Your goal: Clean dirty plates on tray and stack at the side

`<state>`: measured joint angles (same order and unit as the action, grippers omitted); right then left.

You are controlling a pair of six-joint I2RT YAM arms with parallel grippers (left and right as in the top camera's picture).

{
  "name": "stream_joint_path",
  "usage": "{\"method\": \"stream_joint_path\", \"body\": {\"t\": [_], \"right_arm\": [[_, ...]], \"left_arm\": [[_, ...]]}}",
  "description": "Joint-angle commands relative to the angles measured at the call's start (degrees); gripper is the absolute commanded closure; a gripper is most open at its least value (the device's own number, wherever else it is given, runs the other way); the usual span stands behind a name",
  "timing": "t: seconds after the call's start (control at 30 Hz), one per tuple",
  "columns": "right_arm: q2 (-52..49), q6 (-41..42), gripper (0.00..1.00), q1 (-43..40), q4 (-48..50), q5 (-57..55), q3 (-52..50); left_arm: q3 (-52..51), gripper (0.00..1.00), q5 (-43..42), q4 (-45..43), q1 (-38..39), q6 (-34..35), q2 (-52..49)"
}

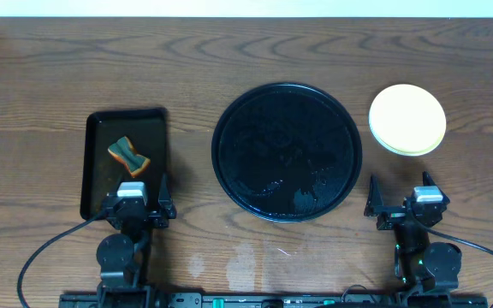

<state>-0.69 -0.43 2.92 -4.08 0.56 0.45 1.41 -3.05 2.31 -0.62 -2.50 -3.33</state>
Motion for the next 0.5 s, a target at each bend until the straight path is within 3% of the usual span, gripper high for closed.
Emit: {"method": "stream_joint_path", "body": {"t": [0.0,0.47], "right_arm": [[0.37,0.83,0.01,-0.63,-0.22,-0.31,-0.13],[0.37,0.81,0.01,-0.63,-0.22,-0.31,-0.13]], "left_arm": [[-1.18,0.15,0.94,1.88,0.24,0.9,2.49],[-1.18,0.15,1.16,1.84,0.28,0.87,3.23]]}}
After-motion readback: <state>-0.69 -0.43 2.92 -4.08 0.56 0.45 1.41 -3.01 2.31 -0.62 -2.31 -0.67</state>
